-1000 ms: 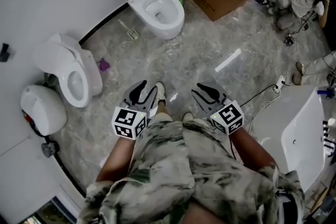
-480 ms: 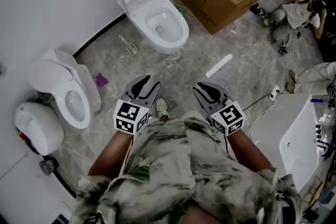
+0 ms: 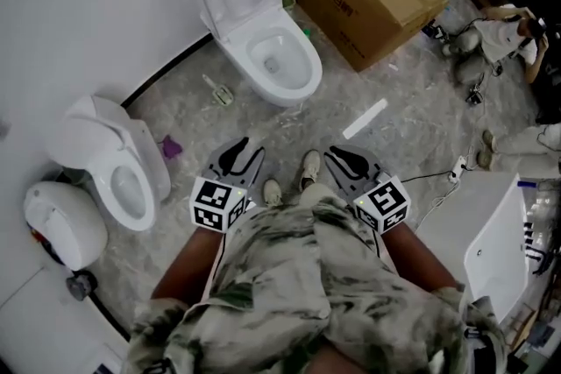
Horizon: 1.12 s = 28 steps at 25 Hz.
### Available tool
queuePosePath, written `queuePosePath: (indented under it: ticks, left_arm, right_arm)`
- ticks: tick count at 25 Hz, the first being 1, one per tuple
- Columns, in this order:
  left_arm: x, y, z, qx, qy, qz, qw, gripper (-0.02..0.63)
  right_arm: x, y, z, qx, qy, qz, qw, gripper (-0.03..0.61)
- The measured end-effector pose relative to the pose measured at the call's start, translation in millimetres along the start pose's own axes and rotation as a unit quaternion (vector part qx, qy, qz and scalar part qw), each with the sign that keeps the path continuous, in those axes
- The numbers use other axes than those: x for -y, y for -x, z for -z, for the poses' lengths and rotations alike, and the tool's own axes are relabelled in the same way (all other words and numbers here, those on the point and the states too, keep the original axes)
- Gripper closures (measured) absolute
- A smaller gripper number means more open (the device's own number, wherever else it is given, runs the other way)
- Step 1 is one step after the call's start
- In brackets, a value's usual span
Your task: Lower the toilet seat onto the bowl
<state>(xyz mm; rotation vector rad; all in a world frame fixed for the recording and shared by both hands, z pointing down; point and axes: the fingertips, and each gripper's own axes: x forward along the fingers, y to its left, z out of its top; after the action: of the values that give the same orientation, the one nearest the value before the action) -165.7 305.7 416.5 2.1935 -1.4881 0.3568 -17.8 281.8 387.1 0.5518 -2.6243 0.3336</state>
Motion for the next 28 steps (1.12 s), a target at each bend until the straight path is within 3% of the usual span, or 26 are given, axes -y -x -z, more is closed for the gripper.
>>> queuePosePath:
  ticks: [6, 11, 17, 23, 28]
  left_arm:
    - [-15, -33, -26, -0.003, 0.005, -0.026, 0.9996, 0.453]
    - [-34, -80, -69, 0.0, 0.003, -0.049, 0.9988, 0.453]
    - [-48, -143, -111, 0.001, 0.0, -0.075, 0.9972, 0.453]
    - [-80, -191, -140, -0.008, -0.019, -0.081, 0.9965, 0.453]
    - [-133, -228, -171, -0.013, -0.058, -0.072, 0.9956, 0.453]
  right_arm:
    - [48, -23, -17, 0.003, 0.006, -0.031, 1.0, 0.5]
    - [105, -41, -45, 0.014, 0.011, -0.051, 0.999, 0.5]
    - [178, -44, -49, 0.011, 0.006, -0.066, 0.998, 0.497]
    - [225, -55, -44, 0.005, -0.014, -0.056, 0.998, 0.495]
    - [254, -79, -55, 0.006, -0.024, -0.029, 0.999, 0.495]
